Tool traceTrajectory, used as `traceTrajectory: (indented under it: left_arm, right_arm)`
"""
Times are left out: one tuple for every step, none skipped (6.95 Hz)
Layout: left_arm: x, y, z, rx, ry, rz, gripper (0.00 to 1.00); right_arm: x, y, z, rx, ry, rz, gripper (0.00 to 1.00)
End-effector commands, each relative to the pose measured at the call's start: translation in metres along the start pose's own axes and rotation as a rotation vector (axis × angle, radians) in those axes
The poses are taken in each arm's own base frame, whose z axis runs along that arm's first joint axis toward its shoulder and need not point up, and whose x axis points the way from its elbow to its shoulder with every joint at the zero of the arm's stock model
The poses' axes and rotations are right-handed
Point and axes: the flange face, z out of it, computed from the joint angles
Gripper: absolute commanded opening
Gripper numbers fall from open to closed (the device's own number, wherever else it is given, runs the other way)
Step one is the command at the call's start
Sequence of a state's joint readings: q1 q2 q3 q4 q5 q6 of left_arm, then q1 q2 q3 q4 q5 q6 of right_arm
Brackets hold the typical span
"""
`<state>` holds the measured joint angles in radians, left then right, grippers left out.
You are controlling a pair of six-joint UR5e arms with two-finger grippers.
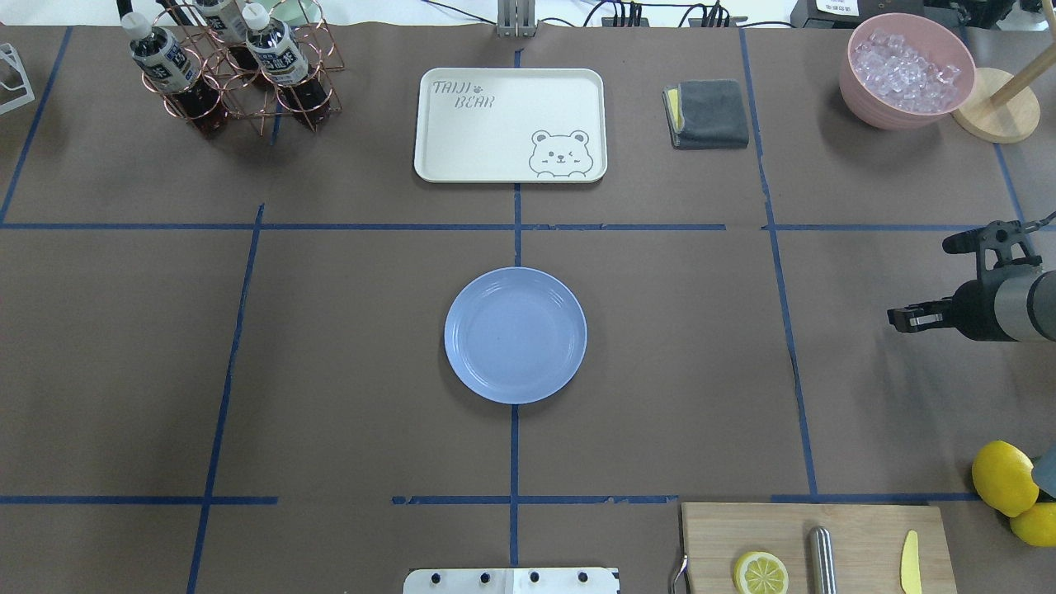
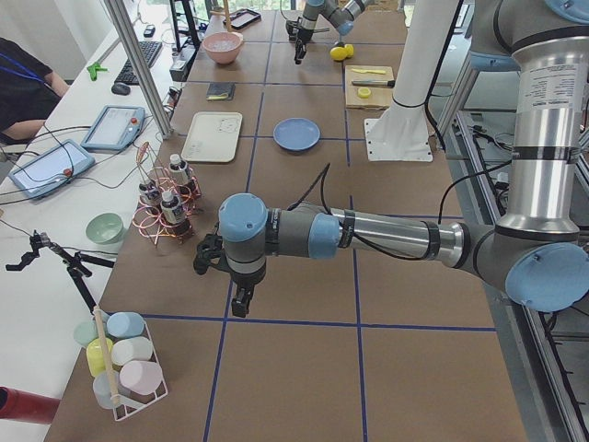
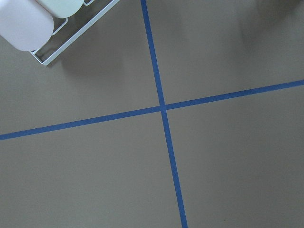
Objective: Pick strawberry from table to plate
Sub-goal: 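Carry the strawberry with the right gripper over the blue plate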
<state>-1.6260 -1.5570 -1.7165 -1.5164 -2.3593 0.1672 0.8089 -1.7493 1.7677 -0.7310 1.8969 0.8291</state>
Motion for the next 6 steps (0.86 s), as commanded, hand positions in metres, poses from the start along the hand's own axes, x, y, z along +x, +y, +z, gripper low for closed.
traceTrajectory:
  left_arm:
    - [0.000,0.000,0.000,-0.001,-0.001,0.000,1.00]
    - [-0.002,0.000,0.002,-0.004,-0.004,-0.006,1.00]
    - [-0.001,0.000,0.001,-0.003,-0.006,-0.004,1.00]
    - [-0.001,0.000,0.001,-0.004,-0.006,-0.005,1.00]
    - [-0.001,0.000,0.002,-0.004,-0.006,-0.005,1.00]
    - [-0.001,-0.001,0.001,-0.003,-0.007,-0.004,1.00]
  right_arm:
    - [-0.109,-0.060,-0.053,-0.053,-0.009,0.077,0.00]
    - [-0.179,-0.087,-0.056,-0.079,-0.021,0.121,0.00]
    - [-0.270,-0.100,-0.051,-0.126,-0.029,0.161,0.00]
    - [-0.354,-0.126,-0.051,-0.121,0.024,0.195,0.00]
    - [-0.421,-0.145,-0.033,-0.104,0.047,0.267,0.00]
    - [-0.477,-0.147,-0.009,-0.104,0.068,0.285,0.00]
